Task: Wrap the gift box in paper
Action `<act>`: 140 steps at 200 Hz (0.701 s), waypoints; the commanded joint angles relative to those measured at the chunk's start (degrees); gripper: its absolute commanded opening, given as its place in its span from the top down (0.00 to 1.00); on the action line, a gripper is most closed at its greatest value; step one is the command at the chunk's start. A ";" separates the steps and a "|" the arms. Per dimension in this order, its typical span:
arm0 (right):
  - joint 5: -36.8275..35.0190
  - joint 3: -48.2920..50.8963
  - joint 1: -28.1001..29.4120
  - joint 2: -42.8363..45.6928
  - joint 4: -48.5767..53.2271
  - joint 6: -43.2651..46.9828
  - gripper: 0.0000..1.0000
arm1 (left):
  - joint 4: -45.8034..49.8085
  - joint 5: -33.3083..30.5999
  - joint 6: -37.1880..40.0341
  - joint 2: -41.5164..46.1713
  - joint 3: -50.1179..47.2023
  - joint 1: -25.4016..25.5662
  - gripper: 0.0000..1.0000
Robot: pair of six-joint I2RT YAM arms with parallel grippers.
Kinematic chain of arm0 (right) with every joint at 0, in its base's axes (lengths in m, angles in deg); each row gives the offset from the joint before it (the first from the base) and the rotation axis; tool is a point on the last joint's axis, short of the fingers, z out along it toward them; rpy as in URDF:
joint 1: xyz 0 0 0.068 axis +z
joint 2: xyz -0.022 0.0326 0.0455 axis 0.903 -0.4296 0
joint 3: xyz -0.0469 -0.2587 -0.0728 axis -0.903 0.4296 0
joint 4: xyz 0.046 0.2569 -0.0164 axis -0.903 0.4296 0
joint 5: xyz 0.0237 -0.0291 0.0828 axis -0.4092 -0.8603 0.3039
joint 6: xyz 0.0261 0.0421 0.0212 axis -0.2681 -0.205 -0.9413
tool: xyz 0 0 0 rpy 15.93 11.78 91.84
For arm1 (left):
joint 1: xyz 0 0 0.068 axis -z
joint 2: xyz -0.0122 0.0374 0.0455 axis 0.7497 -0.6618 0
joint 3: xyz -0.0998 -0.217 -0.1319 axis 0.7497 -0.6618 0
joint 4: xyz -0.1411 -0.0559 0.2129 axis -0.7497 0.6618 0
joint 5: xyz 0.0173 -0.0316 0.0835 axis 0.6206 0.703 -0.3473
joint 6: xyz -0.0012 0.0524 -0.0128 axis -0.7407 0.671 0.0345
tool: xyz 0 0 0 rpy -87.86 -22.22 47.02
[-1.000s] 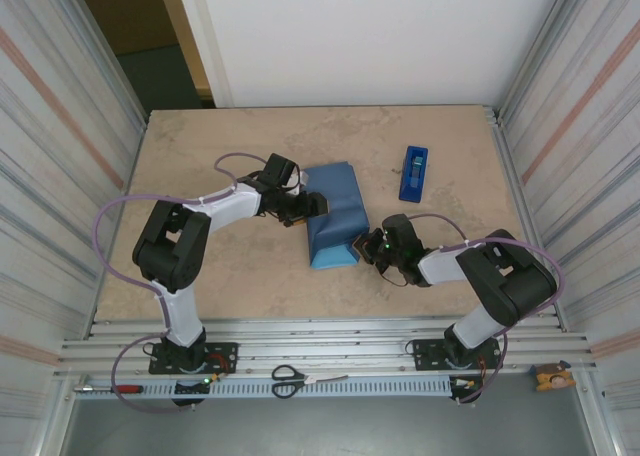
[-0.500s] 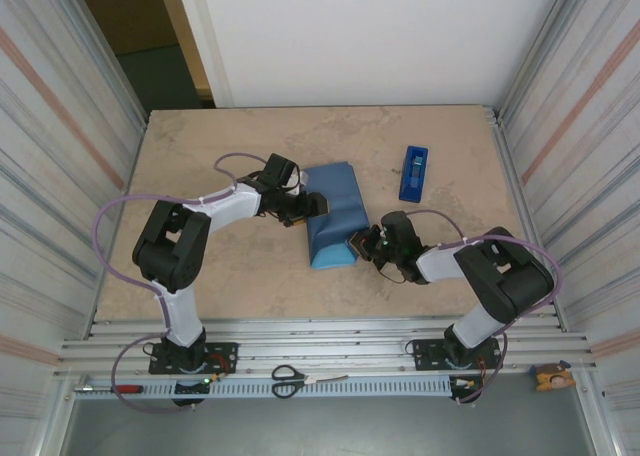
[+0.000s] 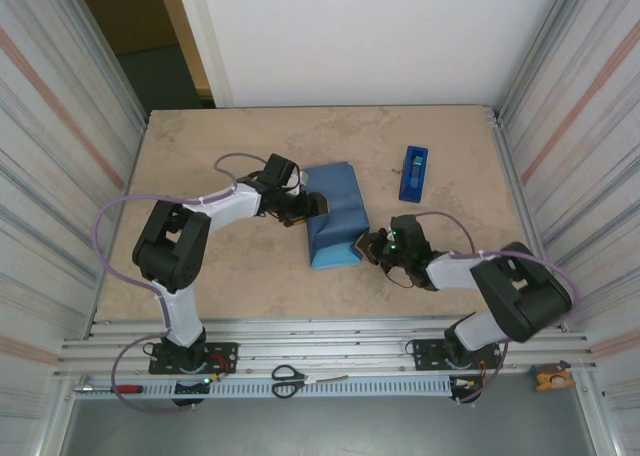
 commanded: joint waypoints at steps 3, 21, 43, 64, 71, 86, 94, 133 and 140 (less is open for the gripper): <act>1.16 2.79 -2.62 5.42 8.48 4.87 0.91 | 6.39 -3.32 0.17 -2.69 -3.08 1.11 0.30; 1.34 3.05 -4.70 7.88 12.68 6.41 0.91 | 6.32 -3.30 0.15 -2.80 -2.96 1.11 0.30; 3.10 2.30 -6.31 6.97 12.47 6.43 0.91 | 6.31 -3.08 0.16 -2.97 -2.87 1.11 0.30; 3.75 1.30 -6.31 4.43 11.61 6.43 0.92 | 6.35 -3.03 0.22 -2.97 -2.79 1.11 0.30; 3.60 1.42 -6.31 3.63 10.79 6.43 0.92 | 6.39 -3.02 0.21 -2.93 -2.79 1.11 0.30; 3.47 1.21 -6.70 2.36 10.11 6.41 0.92 | 6.35 -2.97 0.22 -2.89 -2.79 1.11 0.30; 3.90 0.98 -6.84 1.76 9.70 6.43 0.92 | 6.34 -3.00 0.30 -2.95 -2.79 1.11 0.30; 6.37 -0.28 -6.84 -0.37 7.99 8.82 0.92 | 6.24 -2.75 0.54 -3.24 -2.63 1.11 0.30; 7.20 -0.51 -6.78 -0.97 7.01 8.81 0.92 | 6.22 -2.71 0.61 -3.32 -2.69 1.11 0.30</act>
